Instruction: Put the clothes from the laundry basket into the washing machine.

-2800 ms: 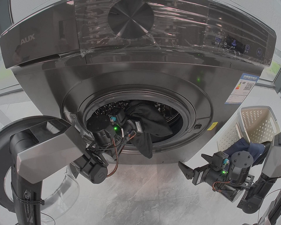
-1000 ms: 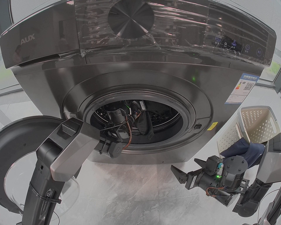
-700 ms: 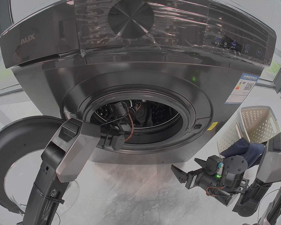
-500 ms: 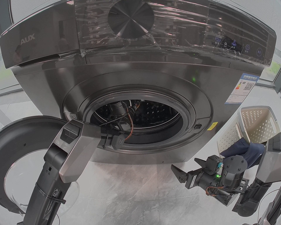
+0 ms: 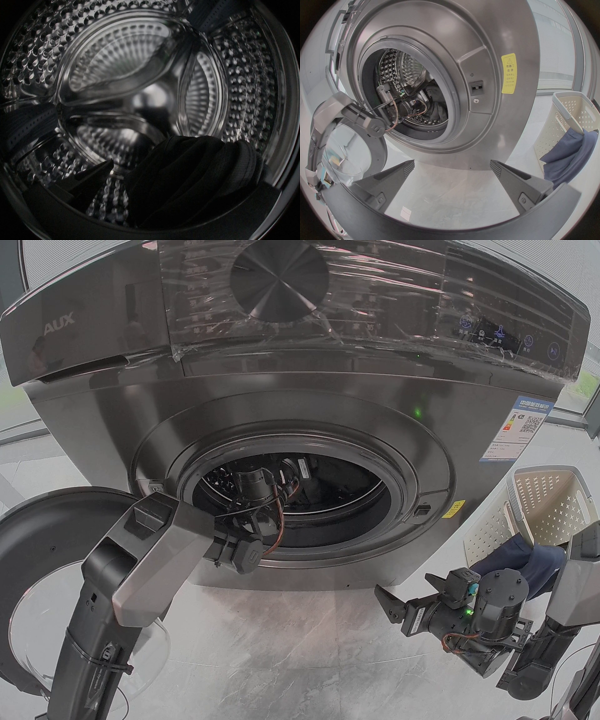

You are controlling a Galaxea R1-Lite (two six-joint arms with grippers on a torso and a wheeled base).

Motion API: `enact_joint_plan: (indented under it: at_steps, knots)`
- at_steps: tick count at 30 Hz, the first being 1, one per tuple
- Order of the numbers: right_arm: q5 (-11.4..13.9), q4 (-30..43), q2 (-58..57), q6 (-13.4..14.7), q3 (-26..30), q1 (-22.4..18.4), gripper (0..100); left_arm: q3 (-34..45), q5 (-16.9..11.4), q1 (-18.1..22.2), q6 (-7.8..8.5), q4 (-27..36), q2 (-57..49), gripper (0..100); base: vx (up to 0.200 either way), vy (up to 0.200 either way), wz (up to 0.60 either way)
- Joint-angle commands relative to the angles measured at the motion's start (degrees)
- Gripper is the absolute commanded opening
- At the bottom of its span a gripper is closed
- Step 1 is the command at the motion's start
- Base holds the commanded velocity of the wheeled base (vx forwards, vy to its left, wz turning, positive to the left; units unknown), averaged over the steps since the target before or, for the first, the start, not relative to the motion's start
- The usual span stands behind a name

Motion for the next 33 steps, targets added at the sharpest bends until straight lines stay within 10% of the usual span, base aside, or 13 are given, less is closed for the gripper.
enact_joint_plan:
  at_steps: [1,19,20,33]
  knots:
    - [-2.6,0.0,1.8,-1.0,-0.4,-3.5,100,20.4,-0.2,-1.4,-0.01,3.9,-13.2,100,0.000,0.000,0.00]
    - [-2.4,0.0,1.9,-0.9,-0.4,-3.4,100,25.1,-3.1,-2.5,0.34,7.2,-10.8,100,0.000,0.000,0.00]
    - [-2.4,0.0,1.9,-0.9,-0.4,-3.2,100,24.3,-3.2,-2.6,0.34,7.2,-10.1,0,0.000,0.000,0.00]
    - [-2.3,0.0,2.0,-0.7,-0.4,-2.8,100,6.4,-2.0,-1.0,-0.01,5.7,3.4,0,0.000,0.000,0.00]
